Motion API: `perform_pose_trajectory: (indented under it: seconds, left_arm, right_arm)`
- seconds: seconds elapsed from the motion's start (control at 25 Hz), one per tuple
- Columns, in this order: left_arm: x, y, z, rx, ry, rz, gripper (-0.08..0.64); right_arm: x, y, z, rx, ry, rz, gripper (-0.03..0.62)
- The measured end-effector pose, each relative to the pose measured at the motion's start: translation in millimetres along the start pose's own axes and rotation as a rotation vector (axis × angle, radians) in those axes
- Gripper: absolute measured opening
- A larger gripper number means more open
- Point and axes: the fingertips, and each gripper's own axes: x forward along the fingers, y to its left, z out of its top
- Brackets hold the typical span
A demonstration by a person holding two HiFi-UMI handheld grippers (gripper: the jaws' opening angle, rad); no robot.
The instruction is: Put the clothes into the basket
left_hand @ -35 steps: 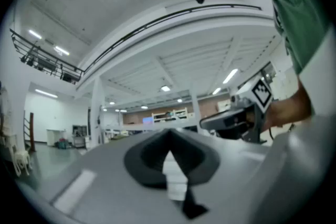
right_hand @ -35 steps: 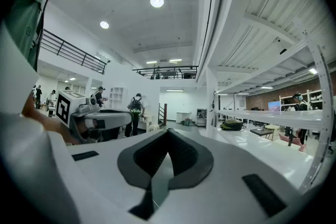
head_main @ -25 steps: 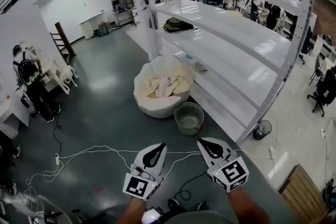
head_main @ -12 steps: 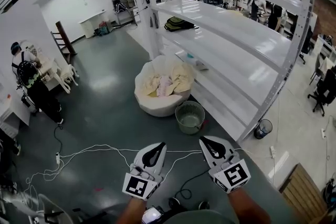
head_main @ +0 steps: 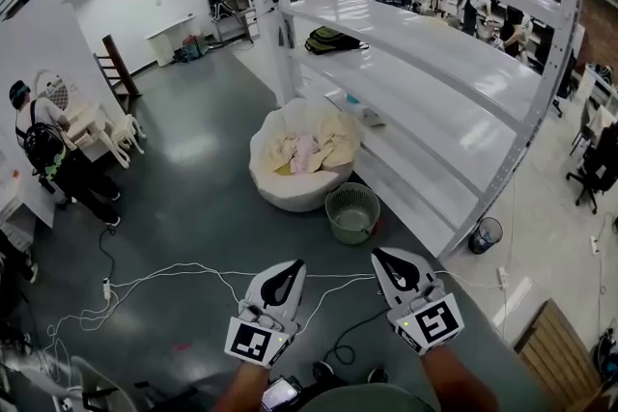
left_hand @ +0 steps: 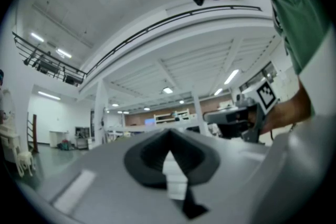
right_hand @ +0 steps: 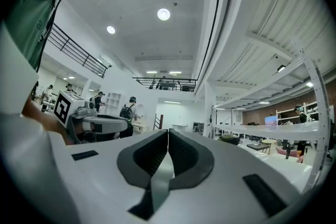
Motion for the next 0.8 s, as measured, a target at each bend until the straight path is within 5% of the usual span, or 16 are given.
perform_pose_trajectory:
  seconds: [0.36, 0.56, 0.8]
  left_arm:
    - [-1, 31, -11, 0.002, -0.018, -0.054, 0.000]
    - [-13, 61, -10, -0.012, -0.050, 0.001, 0.000]
    - [-24, 74, -14, 0.011, -0.031, -0.016, 0.000]
  right_arm:
    - [31, 16, -9, 0.012, -0.029, -0.014, 0.006]
    - [62, 20, -9, -0.028, -0.036, 0.001, 0.006]
    - [61, 28, -4, -0.008, -0.015, -0.024, 0.006]
